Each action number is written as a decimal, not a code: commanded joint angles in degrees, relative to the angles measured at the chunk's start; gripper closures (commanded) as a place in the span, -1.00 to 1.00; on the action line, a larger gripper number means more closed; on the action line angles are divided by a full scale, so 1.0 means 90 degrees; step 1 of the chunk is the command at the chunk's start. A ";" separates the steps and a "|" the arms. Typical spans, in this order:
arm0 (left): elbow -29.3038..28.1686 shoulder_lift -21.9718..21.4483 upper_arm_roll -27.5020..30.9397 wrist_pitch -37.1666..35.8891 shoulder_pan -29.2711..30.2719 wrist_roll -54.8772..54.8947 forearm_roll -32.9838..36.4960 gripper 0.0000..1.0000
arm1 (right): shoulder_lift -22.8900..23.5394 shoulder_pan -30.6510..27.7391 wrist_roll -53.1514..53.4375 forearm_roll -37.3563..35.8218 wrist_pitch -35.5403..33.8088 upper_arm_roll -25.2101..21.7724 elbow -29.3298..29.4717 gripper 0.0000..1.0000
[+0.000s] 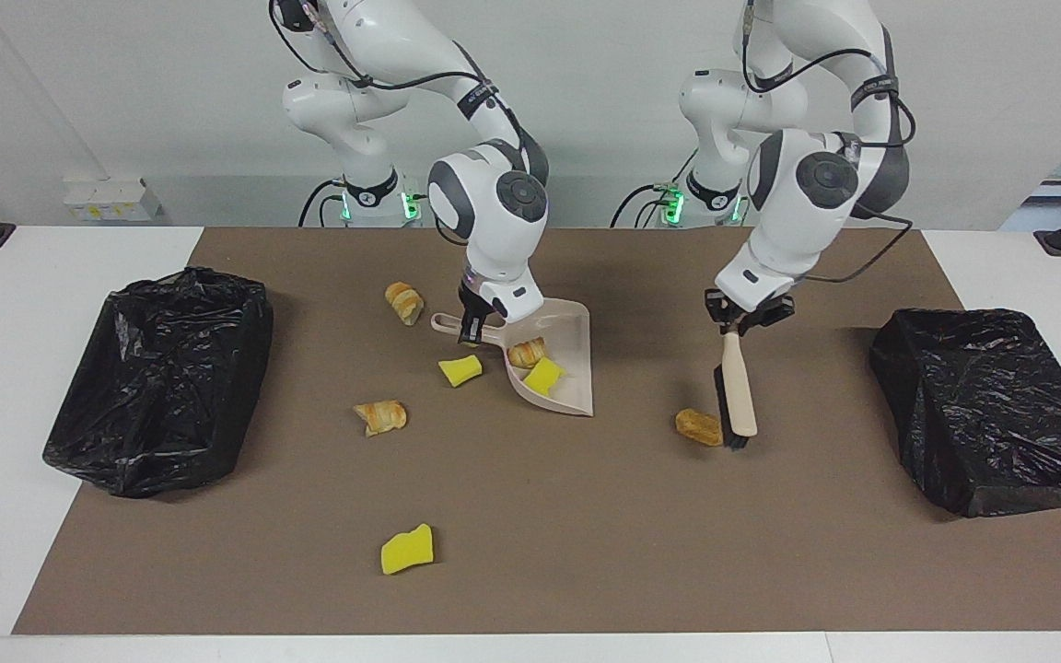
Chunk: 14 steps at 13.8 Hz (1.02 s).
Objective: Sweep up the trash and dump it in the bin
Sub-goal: 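Sweep the bread and sponge pieces into the dustpan with the left gripper's brush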
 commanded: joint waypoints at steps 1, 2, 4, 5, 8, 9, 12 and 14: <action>-0.0355 -0.0184 0.0027 0.0084 -0.0599 -0.0106 0.0112 1.00 | -0.0128 -0.0079 -0.0136 -0.0031 0.0127 0.0040 -0.0183 1.00; -0.0355 -0.0194 0.0027 0.0094 -0.0853 -0.0126 0.0044 1.00 | -0.0138 -0.0079 -0.0136 -0.0031 0.0127 0.0040 -0.0193 1.00; -0.0452 -0.0213 0.0027 0.0084 -0.1399 -0.0485 -0.0025 1.00 | -0.0138 -0.0118 -0.0145 -0.0031 0.0127 0.0040 -0.0193 1.00; -0.0501 -0.0281 0.0017 0.0026 -0.1634 -0.0748 -0.0044 1.00 | -0.0138 -0.0138 -0.0165 -0.0031 0.0117 0.0040 -0.0193 1.00; -0.0794 -0.0594 0.0017 -0.0004 -0.2572 -0.1899 -0.0239 1.00 | -0.0138 -0.0332 -0.0544 -0.0031 0.0136 0.0040 -0.0299 1.00; -0.0805 -0.0614 0.0017 -0.0004 -0.2777 -0.2135 -0.0240 1.00 | -0.0148 -0.0420 -0.0652 -0.0031 0.0175 0.0040 -0.0358 1.00; -0.0669 -0.0663 0.0017 -0.0217 -0.3286 -0.2771 -0.0386 1.00 | -0.0167 -0.0538 -0.0985 -0.0031 0.0410 0.0040 -0.0485 1.00; -0.0406 -0.0663 0.0007 -0.0626 -0.3423 -0.3219 -0.0396 1.00 | -0.0158 -0.0558 -0.1005 -0.0031 0.0449 0.0040 -0.0486 1.00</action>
